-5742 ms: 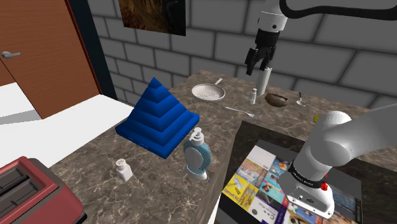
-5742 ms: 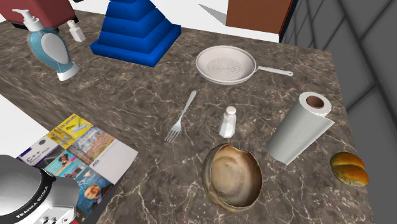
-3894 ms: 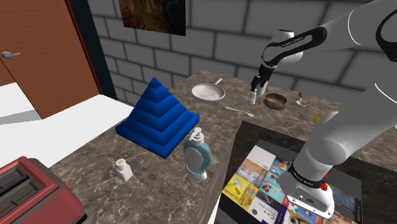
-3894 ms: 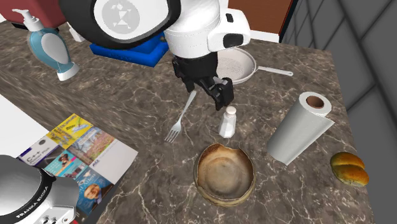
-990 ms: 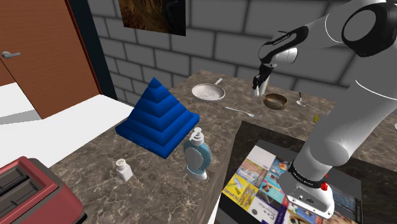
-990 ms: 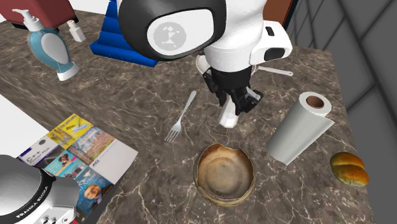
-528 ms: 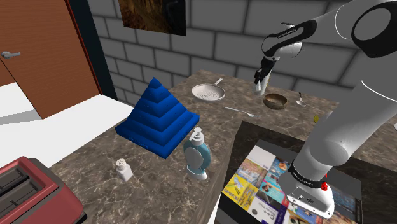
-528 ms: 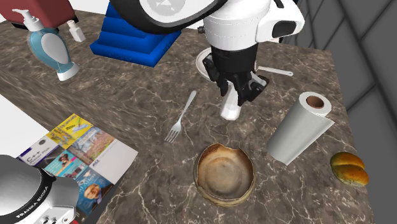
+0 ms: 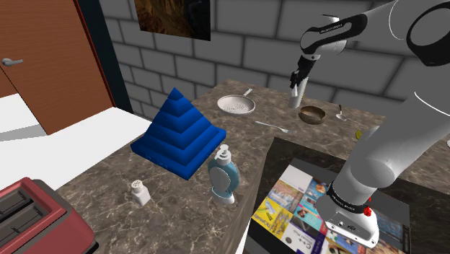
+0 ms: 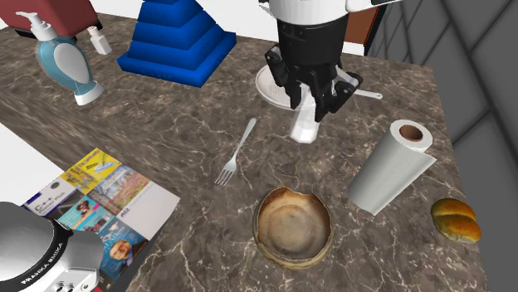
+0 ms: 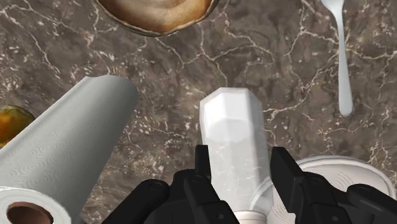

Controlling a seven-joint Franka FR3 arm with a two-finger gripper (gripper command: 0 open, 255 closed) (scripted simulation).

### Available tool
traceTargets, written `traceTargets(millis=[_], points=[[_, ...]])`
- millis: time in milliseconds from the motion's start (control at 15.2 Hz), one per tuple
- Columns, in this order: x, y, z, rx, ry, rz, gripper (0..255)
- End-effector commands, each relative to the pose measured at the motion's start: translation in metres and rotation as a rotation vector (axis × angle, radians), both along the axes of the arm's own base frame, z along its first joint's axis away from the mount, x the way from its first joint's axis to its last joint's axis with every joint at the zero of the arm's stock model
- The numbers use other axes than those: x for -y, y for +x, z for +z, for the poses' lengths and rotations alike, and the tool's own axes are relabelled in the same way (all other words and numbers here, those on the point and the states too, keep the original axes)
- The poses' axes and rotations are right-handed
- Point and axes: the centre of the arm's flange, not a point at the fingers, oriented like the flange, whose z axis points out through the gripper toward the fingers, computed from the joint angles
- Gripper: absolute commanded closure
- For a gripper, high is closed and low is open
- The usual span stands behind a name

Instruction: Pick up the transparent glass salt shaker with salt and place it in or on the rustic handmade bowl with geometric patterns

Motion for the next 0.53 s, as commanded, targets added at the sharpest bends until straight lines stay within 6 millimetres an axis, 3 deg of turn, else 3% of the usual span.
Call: traceTargets(millis=[0, 198, 462], points=[[0.0, 0.0, 0.011, 0.0, 0.0, 0.0, 255], [0.0, 0.0, 0.025, 0.0, 0.0, 0.0, 255], [0.023, -0.047, 0.03, 0.0, 0.0, 0.0, 255]])
